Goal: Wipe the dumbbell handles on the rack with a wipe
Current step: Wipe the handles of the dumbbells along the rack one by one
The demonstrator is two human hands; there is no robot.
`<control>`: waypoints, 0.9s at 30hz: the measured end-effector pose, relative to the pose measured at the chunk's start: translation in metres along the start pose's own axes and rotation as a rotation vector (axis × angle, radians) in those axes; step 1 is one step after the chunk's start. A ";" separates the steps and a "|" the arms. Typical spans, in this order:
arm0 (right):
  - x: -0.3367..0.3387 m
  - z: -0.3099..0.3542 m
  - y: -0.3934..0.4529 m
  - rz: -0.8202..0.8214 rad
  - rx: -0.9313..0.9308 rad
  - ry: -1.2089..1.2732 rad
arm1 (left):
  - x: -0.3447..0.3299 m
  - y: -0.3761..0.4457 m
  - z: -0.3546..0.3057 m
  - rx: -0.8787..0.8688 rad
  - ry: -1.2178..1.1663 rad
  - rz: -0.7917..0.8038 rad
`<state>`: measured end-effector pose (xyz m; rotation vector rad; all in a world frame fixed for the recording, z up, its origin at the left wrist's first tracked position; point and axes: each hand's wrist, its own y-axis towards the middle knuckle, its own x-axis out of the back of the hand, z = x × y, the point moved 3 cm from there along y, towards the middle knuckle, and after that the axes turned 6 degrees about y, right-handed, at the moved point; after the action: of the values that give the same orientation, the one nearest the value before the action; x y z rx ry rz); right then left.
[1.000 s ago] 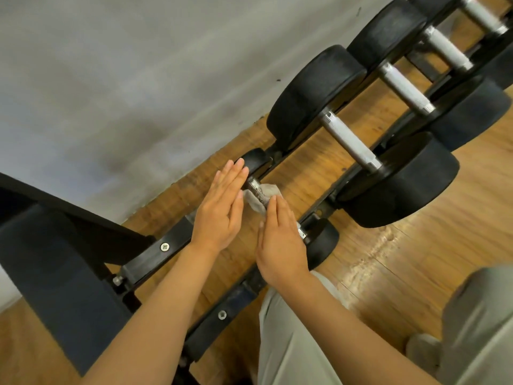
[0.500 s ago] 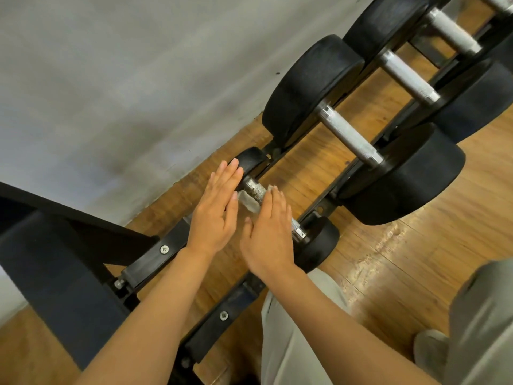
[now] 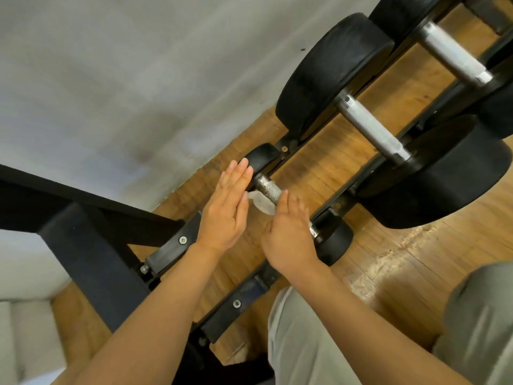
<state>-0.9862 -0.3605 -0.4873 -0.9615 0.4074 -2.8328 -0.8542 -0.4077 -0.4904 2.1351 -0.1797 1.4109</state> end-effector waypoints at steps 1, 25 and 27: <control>-0.002 0.004 0.005 -0.005 0.059 0.024 | 0.003 0.000 -0.002 0.014 0.011 0.029; 0.010 0.012 -0.002 0.223 -0.658 0.120 | 0.053 0.016 -0.027 0.117 0.009 0.545; 0.014 0.015 0.007 0.180 -0.700 0.249 | 0.052 0.016 -0.026 0.126 -0.002 0.546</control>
<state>-0.9878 -0.3727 -0.4702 -0.5927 1.4957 -2.6650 -0.8593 -0.3972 -0.4310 2.2929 -0.7388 1.7534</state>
